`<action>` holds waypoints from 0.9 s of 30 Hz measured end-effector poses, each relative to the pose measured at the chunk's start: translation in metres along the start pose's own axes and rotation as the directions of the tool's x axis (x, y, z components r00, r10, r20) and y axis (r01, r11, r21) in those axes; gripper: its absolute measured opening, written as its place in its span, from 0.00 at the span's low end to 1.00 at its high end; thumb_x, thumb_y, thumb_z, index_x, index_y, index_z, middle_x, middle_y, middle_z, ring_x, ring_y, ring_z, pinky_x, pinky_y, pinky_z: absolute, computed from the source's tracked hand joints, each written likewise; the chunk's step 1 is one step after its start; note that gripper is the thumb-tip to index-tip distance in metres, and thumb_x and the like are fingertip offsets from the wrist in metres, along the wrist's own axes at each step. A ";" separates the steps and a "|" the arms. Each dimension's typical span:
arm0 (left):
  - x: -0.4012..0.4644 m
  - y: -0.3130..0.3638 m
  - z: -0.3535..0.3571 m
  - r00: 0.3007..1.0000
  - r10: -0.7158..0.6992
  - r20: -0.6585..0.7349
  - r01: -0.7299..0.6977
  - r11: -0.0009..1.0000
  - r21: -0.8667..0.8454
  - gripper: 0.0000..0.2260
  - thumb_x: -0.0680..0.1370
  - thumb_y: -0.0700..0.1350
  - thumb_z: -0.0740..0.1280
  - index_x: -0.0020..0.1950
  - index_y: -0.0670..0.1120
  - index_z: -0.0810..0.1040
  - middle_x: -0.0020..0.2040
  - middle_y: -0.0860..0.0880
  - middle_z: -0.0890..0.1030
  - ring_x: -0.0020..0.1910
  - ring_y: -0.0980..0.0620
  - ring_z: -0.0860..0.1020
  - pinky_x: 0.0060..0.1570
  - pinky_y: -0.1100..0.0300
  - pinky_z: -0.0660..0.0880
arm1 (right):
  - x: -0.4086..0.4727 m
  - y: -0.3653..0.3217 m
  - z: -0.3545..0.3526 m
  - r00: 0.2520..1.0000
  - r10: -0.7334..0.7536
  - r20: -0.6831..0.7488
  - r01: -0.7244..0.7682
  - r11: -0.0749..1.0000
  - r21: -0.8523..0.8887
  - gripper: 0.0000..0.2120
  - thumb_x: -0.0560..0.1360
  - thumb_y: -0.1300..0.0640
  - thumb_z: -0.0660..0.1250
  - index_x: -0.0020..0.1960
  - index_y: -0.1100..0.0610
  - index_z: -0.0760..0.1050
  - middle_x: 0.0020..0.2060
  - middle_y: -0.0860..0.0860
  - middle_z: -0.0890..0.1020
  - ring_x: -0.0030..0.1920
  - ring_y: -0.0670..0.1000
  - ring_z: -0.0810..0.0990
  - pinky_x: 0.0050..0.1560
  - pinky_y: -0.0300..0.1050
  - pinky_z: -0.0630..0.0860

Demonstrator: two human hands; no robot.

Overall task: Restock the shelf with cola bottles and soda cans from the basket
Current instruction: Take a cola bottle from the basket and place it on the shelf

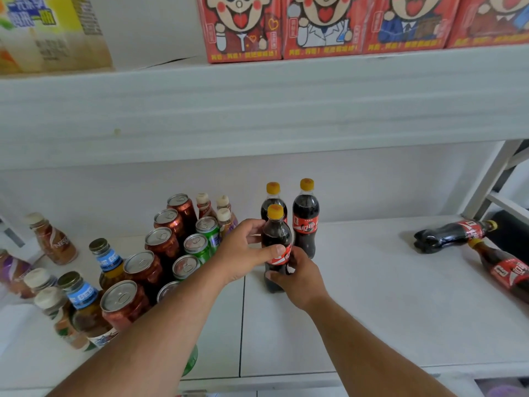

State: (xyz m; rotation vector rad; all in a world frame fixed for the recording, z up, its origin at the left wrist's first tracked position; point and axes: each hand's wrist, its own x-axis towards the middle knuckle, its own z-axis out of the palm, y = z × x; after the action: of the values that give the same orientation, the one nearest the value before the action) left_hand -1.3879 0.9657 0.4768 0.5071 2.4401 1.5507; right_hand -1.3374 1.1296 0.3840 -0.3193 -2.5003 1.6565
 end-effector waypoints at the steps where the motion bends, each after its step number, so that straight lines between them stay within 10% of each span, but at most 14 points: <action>1: -0.001 -0.001 -0.001 1.000 -0.003 -0.005 0.003 1.000 0.002 0.29 0.71 0.52 0.82 0.69 0.55 0.76 0.63 0.59 0.80 0.65 0.58 0.78 0.66 0.55 0.75 | 0.001 -0.002 0.000 1.000 -0.003 -0.009 0.003 1.000 0.000 0.25 0.74 0.55 0.80 0.67 0.46 0.74 0.56 0.40 0.82 0.57 0.44 0.80 0.54 0.33 0.72; 18: -0.012 -0.019 -0.002 0.995 -0.100 0.002 0.100 0.993 0.070 0.37 0.71 0.54 0.81 0.76 0.51 0.70 0.72 0.52 0.76 0.67 0.55 0.77 0.56 0.65 0.73 | 0.009 -0.014 -0.005 0.998 0.063 -0.001 -0.063 0.995 -0.077 0.28 0.74 0.51 0.80 0.70 0.51 0.73 0.56 0.42 0.80 0.53 0.43 0.78 0.45 0.27 0.69; 27: -0.033 -0.009 -0.001 0.988 -0.153 -0.023 0.154 0.987 0.046 0.33 0.74 0.54 0.79 0.76 0.50 0.72 0.72 0.50 0.77 0.67 0.55 0.77 0.63 0.59 0.74 | -0.024 -0.024 -0.025 0.981 0.194 0.015 -0.190 0.970 -0.148 0.38 0.75 0.44 0.78 0.78 0.53 0.67 0.73 0.50 0.77 0.72 0.53 0.76 0.70 0.48 0.75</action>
State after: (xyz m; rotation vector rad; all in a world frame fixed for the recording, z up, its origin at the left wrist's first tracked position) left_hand -1.3601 0.9481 0.4687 0.3047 2.4711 1.4451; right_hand -1.3115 1.1374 0.4158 -0.5746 -2.6950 1.5529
